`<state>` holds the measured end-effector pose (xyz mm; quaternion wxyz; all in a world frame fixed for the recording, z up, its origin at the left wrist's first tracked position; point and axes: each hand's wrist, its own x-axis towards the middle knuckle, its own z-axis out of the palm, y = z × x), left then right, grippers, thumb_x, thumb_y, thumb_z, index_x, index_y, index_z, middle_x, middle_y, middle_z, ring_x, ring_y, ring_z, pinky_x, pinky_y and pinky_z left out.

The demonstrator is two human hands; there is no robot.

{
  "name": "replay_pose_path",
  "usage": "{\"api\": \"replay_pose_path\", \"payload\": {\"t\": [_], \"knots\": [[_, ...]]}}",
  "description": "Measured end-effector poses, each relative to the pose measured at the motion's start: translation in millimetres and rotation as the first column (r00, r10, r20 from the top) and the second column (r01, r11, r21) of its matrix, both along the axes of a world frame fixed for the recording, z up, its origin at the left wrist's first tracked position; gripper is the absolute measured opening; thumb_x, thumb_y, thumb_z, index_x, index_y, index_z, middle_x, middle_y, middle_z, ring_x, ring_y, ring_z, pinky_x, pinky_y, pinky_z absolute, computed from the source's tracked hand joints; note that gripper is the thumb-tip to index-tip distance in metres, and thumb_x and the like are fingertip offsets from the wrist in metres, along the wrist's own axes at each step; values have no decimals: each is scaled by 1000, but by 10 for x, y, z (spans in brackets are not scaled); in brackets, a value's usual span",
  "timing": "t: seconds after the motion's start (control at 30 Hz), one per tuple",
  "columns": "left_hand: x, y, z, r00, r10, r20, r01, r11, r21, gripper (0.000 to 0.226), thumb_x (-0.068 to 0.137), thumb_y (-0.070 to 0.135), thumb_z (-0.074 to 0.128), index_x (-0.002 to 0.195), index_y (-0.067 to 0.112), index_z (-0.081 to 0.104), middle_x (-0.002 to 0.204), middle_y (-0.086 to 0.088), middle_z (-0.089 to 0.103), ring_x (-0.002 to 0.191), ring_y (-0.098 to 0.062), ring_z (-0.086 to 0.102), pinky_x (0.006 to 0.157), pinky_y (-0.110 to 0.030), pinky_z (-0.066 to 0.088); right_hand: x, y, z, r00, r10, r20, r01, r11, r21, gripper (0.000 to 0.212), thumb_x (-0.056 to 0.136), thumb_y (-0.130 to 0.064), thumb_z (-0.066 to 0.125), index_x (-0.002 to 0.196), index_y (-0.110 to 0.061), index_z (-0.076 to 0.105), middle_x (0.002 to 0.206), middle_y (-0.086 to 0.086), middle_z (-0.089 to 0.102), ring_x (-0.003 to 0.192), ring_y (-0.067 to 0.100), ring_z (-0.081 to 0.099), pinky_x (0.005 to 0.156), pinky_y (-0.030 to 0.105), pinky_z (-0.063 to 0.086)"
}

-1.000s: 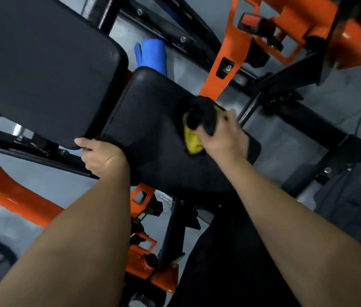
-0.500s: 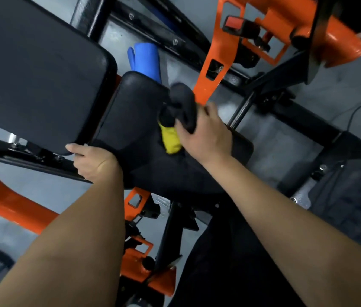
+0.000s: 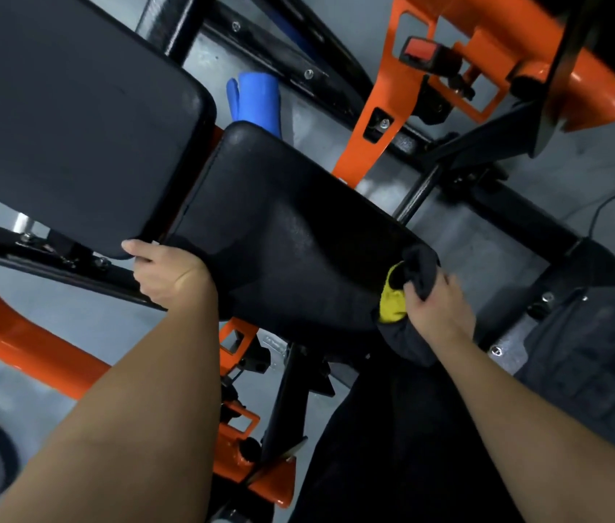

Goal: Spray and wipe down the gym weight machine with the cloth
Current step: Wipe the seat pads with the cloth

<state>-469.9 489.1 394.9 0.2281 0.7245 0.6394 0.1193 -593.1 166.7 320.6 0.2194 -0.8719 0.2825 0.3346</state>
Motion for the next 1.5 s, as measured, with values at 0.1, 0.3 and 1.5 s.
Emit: {"api": "replay_pose_path", "payload": {"t": [0.1,0.3,1.5], "knots": [[1,-2,-6,1000,1,-5,-1,1000,9,67,107,56,19,126,16,70,132,-12,66,123,-35,56,104,-39,38,300,273,319,977,85,194,-90,996,18,55,89,-57,54,129,-21,59,119,10,54,101,42,63,76,43,49],[34,-30,-4,1000,-8,-23,7,1000,-23,68,107,56,18,126,16,70,132,-12,66,123,-37,57,103,-41,40,1561,1547,1193,760,82,645,-293,929,227,54,86,-55,64,125,-19,63,121,11,56,101,37,64,67,42,50],[-32,1,52,999,-46,13,47,998,-35,66,108,55,20,120,17,73,123,-9,71,115,-34,61,92,-35,42,410,762,59,483,653,582,-623,724,-296,48,73,-34,82,117,-21,66,109,15,57,71,35,60,43,37,48]]}}
